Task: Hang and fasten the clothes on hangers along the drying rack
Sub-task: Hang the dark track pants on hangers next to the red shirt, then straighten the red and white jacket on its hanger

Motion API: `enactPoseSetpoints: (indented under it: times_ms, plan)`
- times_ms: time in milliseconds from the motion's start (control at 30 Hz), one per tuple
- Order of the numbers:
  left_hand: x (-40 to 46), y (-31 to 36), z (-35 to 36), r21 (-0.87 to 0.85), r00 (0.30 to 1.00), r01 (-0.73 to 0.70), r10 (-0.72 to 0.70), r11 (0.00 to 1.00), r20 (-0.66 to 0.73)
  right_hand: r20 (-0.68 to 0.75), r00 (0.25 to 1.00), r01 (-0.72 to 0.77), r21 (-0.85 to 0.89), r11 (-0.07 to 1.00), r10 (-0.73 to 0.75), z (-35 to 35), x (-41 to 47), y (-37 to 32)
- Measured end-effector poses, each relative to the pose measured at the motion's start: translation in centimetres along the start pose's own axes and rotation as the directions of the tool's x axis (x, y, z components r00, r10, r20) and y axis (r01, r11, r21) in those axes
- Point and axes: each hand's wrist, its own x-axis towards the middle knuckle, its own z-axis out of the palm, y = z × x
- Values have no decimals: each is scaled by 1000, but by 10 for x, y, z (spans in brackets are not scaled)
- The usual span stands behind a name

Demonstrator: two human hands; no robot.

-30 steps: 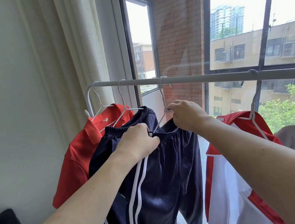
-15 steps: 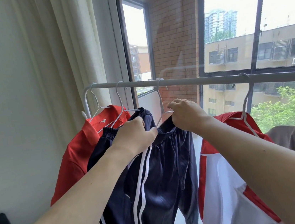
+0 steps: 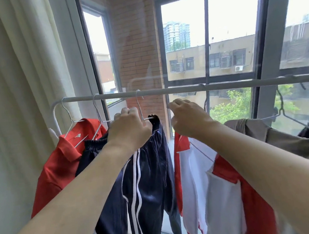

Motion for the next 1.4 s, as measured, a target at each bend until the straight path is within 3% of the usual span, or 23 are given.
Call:
enactPoseSetpoints:
  times_ms: [100, 367, 600, 767, 967, 1167, 1400]
  plan:
    - [-2, 19, -3, -24, 998, -42, 41, 999, -39, -33, 999, -26, -13, 1000, 25, -22, -23, 7]
    - [-5, 79, 1, -240, 998, -41, 49, 970, 29, -45, 985, -164, 48, 985, 166, -56, -83, 54]
    - [5, 125, 25, -457, 980, 81, 13, 886, 199, 172, 930, -353, 160, 922, 326, -56, -101, 92]
    - [26, 139, 47, -463, 969, 105, 14, 880, 246, 267, 892, -411, 140, 901, 365, -41, -96, 102]
    - [47, 134, 75, -480, 980, 47, 52, 876, 192, 339, 850, -451, 73, 890, 403, -26, -77, 104]
    - [61, 133, 90, -465, 976, -121, 190, 877, 105, 437, 792, -491, 40, 870, 427, -16, -70, 107]
    - [65, 140, 101, -434, 967, -227, 253, 872, 3, 439, 789, -501, 53, 864, 431, -3, -71, 106]
